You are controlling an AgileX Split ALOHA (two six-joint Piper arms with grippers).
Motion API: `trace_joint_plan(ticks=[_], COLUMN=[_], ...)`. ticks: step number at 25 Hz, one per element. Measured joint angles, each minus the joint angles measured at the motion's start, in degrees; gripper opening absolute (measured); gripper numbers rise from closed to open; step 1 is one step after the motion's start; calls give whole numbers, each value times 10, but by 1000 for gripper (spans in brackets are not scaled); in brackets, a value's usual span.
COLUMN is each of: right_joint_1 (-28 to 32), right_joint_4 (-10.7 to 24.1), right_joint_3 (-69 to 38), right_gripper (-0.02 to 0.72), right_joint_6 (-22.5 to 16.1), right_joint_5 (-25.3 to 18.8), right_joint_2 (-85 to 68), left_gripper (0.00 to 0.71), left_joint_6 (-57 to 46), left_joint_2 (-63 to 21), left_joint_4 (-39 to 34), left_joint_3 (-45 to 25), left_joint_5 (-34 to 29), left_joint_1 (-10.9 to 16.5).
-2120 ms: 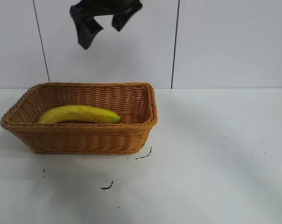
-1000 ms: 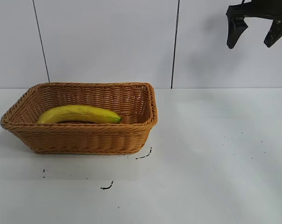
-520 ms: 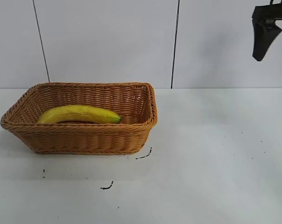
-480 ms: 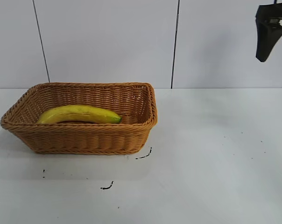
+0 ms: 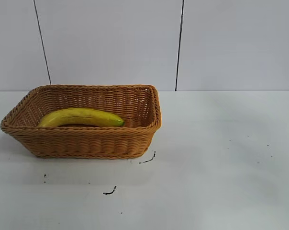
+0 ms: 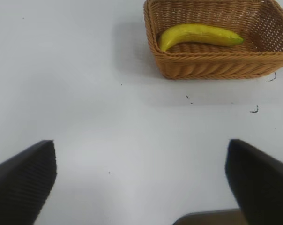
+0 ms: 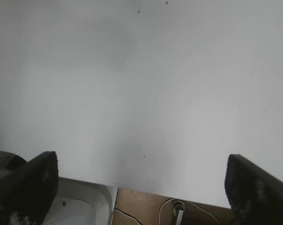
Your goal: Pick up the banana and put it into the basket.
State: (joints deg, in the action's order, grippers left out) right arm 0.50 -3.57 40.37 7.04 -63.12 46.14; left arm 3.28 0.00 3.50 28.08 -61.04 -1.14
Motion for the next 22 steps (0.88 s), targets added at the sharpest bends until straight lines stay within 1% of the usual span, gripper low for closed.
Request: trace_joint_plan(ticks=[3,5,7,10,22], right_joint_1=[0,0,0,0,0], right_joint_4=[-2,-4,-3,-2,-2], right_joint_3=[-61,-94,-114,-116,-118], right_gripper=[689,689,689,689,689], right_joint_6=[-3,-8,-14,-16,-18], right_joint_5=[40,53,45,47,47], right_joint_2=[-91,-143,-188,-248,-403], left_gripper=[695,695,695,695,695], left_joint_6=[0,0,0,0,0], left_joint_2=[0,0,0,0,0], left_joint_4=[0,0,0,0,0], left_joint_3=[0,0,0,0,0], left_joint_5=[0,0,0,0,0], left_joint_1=[0,0,0,0,0])
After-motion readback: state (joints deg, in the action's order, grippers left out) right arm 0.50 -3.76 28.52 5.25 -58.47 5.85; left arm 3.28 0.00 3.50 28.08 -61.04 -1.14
